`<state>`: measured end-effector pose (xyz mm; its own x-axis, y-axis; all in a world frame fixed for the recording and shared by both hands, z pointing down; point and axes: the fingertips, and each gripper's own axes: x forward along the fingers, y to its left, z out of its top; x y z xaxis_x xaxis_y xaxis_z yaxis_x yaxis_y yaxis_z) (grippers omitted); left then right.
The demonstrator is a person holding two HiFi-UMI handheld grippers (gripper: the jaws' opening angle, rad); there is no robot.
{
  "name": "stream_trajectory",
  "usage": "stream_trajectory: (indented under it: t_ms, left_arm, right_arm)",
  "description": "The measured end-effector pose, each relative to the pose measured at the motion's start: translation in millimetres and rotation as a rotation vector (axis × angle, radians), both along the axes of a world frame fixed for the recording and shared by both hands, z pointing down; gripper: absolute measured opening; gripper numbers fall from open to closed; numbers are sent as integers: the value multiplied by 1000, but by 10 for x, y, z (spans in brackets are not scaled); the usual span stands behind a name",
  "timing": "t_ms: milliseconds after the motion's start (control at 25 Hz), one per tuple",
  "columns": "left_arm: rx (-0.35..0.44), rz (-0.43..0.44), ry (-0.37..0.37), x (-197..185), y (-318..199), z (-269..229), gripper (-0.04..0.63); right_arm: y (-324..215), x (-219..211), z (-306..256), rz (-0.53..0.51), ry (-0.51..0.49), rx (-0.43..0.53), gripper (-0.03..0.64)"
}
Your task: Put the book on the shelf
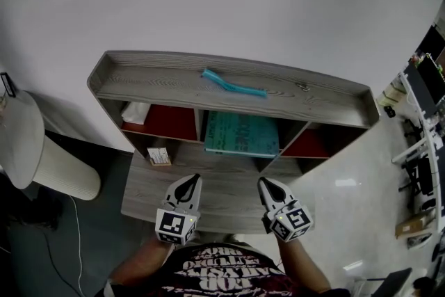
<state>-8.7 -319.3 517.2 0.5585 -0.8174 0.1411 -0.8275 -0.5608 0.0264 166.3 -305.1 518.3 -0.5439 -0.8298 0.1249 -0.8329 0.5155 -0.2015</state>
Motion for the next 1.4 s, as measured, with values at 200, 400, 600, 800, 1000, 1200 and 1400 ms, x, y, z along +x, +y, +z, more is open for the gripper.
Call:
stream_trajectory:
  t_ms: [200, 400, 600, 800, 1000, 1200, 1400]
  left_arm:
    - [9, -3, -4, -91, 27, -122, 6]
    - [54, -3, 19, -138, 51, -374, 6]
    - [87, 0, 24, -224, 74, -502, 6]
    - [64, -11, 28, -351, 25, -449, 6]
    - [43, 15, 27, -416, 2, -363, 6]
    - [19, 75, 14, -406, -33, -253, 6]
    - [29, 124, 29, -339, -137, -262, 6]
  right_arm:
    - [77, 1, -317, -4, 42, 66, 3]
    - [135, -1, -498, -11, 89, 114, 3]
    - [143, 97, -532, 26, 99, 112, 3]
    - [138, 81, -504, 47, 127, 112, 2]
    - [175, -14, -478, 72, 122, 107, 3]
    - [236, -72, -493, 108, 107, 123, 3]
    - [341, -92, -451, 136, 134, 112, 3]
